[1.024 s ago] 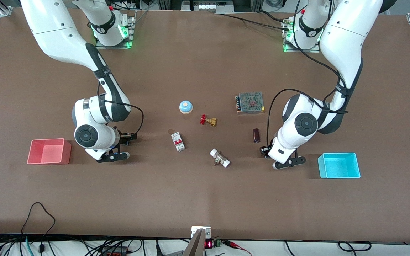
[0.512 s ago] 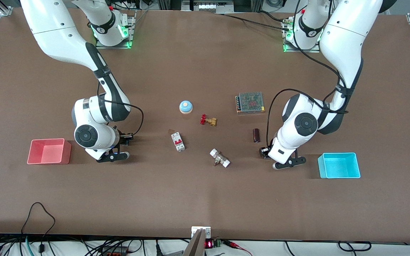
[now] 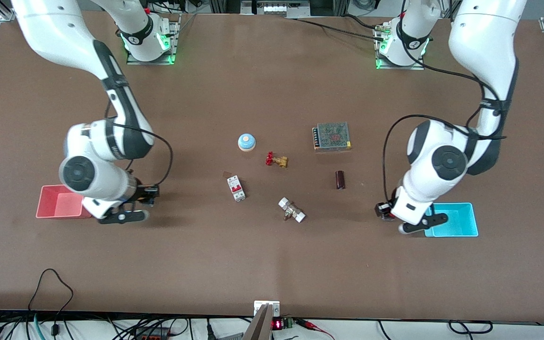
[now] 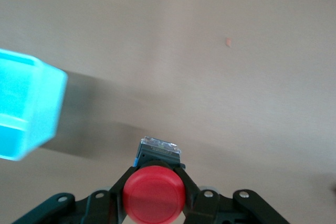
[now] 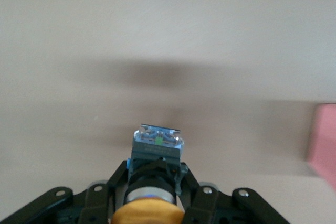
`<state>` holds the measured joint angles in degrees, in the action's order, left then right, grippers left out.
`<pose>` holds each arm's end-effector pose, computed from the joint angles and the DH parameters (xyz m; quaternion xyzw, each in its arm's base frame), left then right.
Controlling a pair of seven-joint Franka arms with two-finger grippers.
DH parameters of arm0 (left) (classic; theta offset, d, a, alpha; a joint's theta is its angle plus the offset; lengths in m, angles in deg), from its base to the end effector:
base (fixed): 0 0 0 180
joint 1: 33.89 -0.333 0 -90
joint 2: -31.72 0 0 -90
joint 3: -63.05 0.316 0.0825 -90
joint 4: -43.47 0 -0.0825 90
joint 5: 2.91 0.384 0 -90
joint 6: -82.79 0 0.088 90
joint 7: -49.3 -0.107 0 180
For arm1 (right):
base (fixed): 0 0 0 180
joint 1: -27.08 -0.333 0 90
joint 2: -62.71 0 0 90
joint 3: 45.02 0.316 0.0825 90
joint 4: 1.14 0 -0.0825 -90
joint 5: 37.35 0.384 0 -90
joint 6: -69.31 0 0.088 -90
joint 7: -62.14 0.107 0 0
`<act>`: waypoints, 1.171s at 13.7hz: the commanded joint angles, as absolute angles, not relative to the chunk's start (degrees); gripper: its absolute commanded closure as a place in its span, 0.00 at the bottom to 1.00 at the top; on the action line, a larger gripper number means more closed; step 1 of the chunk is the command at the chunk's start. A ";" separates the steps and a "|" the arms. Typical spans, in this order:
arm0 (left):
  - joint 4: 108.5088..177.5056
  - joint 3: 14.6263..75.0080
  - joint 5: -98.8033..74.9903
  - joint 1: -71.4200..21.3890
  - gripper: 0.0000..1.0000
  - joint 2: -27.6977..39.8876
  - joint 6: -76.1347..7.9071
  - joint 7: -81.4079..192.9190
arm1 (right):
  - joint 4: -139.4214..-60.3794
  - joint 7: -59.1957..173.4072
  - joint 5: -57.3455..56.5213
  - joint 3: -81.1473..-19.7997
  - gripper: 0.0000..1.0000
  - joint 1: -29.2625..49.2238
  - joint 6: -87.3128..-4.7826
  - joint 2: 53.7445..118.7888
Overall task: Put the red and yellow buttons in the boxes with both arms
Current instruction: 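Carry the yellow button to the pink box while the left gripper carries red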
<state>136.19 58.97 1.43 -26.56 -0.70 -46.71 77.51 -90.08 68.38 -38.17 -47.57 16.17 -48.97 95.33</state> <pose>0.6844 -0.1294 0.3028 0.9908 0.1295 0.0405 0.0026 0.6841 0.1042 0.3125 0.9991 0.0252 -0.0258 0.0217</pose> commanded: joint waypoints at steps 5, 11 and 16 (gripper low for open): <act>133.82 58.84 2.36 -37.65 0.75 0.08 -43.16 58.12 | -89.21 58.13 -39.63 -48.19 0.70 29.70 -47.85 95.41; 134.08 58.84 1.57 -41.27 0.75 -4.31 -46.50 52.47 | -88.86 46.58 -41.56 -48.45 0.71 33.66 -48.46 98.22; 134.44 58.84 1.57 -41.62 0.68 -8.00 -50.19 52.47 | -88.86 44.65 -42.44 -48.45 0.71 35.25 -48.46 99.45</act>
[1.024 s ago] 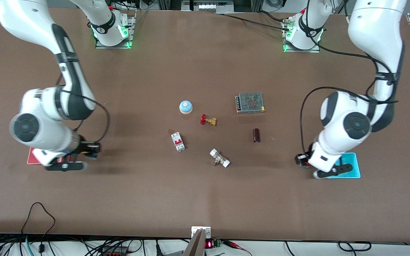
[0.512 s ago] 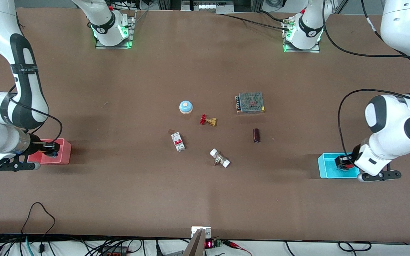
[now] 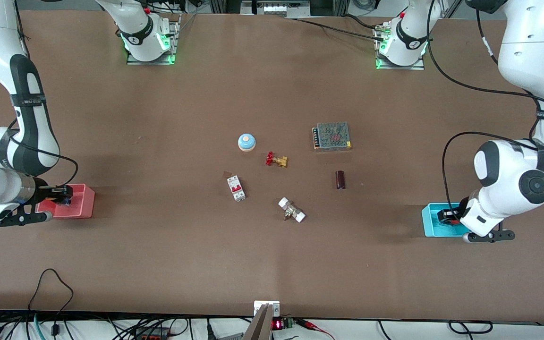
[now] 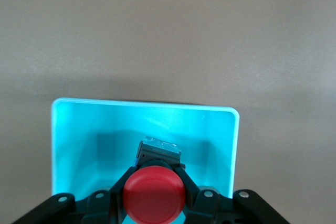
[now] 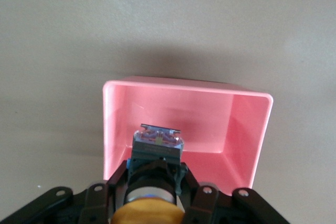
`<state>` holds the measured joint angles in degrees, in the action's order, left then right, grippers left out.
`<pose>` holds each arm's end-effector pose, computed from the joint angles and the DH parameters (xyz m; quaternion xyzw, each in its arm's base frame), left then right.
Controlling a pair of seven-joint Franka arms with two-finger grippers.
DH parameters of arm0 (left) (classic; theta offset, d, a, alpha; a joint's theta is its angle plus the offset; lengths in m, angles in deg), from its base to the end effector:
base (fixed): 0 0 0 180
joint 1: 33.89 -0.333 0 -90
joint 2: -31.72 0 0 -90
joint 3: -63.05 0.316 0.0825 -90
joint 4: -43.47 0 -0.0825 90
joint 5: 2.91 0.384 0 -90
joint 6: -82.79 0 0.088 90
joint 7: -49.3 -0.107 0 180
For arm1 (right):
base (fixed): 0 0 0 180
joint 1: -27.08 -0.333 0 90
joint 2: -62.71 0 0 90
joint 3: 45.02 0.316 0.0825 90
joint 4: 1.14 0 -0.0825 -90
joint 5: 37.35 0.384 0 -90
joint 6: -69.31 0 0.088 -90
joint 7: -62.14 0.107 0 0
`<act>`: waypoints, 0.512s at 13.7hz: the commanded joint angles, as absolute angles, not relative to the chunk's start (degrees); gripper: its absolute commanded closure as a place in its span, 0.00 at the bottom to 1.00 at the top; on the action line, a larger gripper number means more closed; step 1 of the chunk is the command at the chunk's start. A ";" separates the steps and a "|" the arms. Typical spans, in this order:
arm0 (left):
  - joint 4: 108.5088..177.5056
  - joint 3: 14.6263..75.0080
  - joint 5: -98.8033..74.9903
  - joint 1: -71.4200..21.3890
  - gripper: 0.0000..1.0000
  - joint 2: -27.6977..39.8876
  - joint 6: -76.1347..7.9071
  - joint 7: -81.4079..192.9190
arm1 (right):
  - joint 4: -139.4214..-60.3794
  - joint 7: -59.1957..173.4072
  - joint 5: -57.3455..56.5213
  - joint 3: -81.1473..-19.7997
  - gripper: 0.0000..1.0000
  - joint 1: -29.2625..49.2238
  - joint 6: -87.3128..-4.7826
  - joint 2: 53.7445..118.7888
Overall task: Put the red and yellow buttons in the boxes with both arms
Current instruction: 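Open the right gripper over the pink box while the left gripper releases red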
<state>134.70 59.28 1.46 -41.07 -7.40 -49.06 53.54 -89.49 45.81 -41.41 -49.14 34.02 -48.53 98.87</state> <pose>0.6986 0.0495 0.2365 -0.9987 -0.0493 -0.0141 0.0080 0.6792 -0.1294 0.2746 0.9946 0.0698 -0.0682 0.0368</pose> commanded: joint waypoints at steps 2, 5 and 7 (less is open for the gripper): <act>134.44 58.84 1.57 -42.15 0.54 -8.45 -50.63 52.47 | -88.86 44.38 -42.36 -48.45 0.71 35.52 -48.64 100.07; 134.35 58.84 1.57 -42.15 0.31 -8.45 -50.63 52.47 | -88.86 43.15 -42.36 -48.45 0.71 36.22 -50.56 101.73; 134.18 58.84 1.57 -42.24 0.25 -8.28 -50.63 52.64 | -88.86 43.15 -42.27 -48.45 0.71 36.22 -51.54 102.44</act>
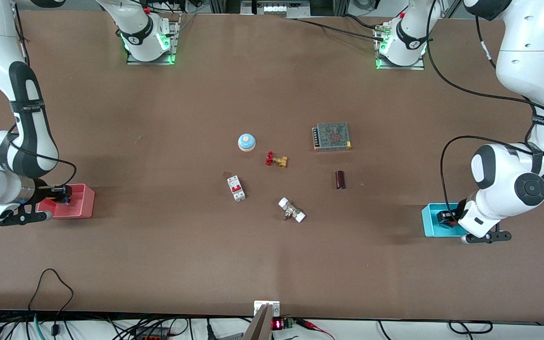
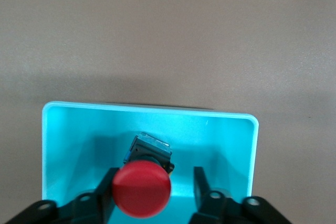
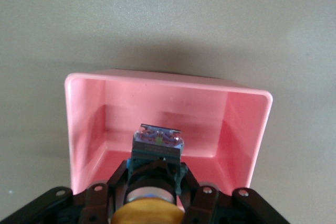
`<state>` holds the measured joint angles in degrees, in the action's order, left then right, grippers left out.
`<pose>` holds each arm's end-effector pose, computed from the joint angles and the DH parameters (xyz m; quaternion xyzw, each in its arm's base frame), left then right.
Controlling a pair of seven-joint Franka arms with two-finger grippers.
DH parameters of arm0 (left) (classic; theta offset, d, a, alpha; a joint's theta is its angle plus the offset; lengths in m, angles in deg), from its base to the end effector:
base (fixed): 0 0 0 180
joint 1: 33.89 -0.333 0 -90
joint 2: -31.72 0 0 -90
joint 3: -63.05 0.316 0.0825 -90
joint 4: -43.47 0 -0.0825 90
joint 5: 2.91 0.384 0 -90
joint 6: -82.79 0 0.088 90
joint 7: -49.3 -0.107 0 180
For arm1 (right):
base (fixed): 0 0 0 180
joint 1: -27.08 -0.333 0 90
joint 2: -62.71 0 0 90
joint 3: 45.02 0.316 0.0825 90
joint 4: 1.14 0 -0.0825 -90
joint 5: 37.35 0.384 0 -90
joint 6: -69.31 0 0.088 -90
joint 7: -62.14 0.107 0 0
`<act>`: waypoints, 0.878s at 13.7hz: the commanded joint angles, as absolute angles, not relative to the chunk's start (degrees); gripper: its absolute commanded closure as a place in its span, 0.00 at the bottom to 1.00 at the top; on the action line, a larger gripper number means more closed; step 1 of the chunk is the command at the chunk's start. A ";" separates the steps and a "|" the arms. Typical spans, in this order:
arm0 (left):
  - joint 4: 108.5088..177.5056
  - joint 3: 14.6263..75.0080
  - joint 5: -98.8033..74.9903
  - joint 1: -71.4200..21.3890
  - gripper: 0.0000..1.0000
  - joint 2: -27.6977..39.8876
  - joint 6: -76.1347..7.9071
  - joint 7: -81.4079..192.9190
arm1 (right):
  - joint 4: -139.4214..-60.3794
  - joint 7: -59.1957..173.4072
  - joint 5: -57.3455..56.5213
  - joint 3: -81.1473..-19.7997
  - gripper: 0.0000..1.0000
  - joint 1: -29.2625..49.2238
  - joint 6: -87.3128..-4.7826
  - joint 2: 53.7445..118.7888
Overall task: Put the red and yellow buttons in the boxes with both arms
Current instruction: 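Open the right gripper over the pink box while the left gripper releases red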
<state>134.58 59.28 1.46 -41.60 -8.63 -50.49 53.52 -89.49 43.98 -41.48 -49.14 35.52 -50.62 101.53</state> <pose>0.6992 0.0559 0.2247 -0.9984 -0.0537 -0.0169 0.0070 0.6764 -0.1471 0.2452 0.9938 0.0750 -0.0743 0.0346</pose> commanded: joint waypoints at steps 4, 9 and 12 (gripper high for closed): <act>133.91 58.57 1.57 -42.06 0.09 -5.56 -50.37 52.82 | -88.77 43.15 -42.18 -48.45 0.71 36.13 -52.33 103.41; 135.58 58.13 1.83 -41.71 0.00 2.78 -47.22 52.56 | -88.86 42.54 -42.09 -48.45 0.69 36.22 -54.61 104.81; 138.12 57.78 2.01 -41.62 0.00 10.42 -43.62 51.59 | -88.86 42.54 -42.00 -48.45 0.66 36.66 -55.41 105.52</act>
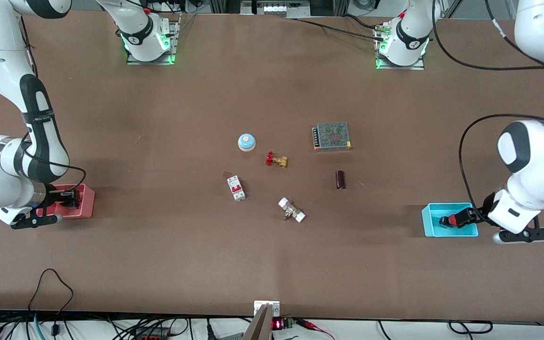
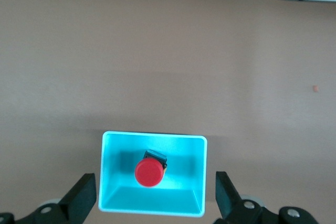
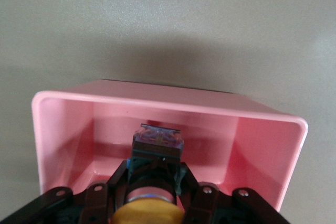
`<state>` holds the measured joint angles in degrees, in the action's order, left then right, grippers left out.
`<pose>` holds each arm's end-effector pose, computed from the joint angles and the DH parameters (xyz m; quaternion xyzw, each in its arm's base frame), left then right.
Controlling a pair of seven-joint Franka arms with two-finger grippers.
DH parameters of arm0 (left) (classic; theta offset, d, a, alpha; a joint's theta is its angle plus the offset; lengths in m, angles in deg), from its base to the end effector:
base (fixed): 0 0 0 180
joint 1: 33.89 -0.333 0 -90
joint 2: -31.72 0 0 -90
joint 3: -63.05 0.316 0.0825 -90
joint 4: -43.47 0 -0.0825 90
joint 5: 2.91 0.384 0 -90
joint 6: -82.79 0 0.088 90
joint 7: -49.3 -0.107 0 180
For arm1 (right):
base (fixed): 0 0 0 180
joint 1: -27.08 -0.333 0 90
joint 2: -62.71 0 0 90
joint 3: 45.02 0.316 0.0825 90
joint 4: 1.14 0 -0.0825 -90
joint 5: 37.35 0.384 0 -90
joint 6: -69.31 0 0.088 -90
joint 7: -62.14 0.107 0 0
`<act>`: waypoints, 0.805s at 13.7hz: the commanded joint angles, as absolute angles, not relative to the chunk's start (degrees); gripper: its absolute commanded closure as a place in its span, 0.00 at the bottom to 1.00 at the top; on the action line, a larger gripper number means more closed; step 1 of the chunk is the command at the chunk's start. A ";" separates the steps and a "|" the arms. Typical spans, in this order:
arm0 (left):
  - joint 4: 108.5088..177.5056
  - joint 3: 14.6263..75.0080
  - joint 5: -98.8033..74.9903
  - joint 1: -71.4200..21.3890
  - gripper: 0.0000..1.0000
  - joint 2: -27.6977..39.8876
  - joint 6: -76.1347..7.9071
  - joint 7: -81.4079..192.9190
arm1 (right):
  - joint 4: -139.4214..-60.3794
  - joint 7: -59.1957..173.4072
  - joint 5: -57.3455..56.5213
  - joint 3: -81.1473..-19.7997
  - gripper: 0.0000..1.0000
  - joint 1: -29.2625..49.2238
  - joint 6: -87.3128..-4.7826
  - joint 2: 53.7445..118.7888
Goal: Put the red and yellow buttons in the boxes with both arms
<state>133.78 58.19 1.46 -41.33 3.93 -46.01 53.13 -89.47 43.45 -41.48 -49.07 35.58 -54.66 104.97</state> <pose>0.7029 0.0425 0.3782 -0.9946 -0.0414 -0.0944 0.0116 0.6785 -0.1470 0.2090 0.9935 0.0829 -0.0692 0.0356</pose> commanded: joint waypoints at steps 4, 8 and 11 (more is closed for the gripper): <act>138.48 56.03 1.83 -41.71 0.00 19.22 -34.57 48.43 | -88.16 42.80 -41.57 -48.36 0.00 36.48 -55.32 104.99; 138.48 54.79 1.66 -41.71 0.00 26.08 -27.80 48.43 | -86.57 42.80 -40.52 -48.01 0.00 36.66 -53.75 102.81; 138.48 53.04 1.39 -42.15 0.00 28.98 -24.97 48.43 | -86.48 42.89 -36.31 -47.66 0.00 36.05 -47.69 95.96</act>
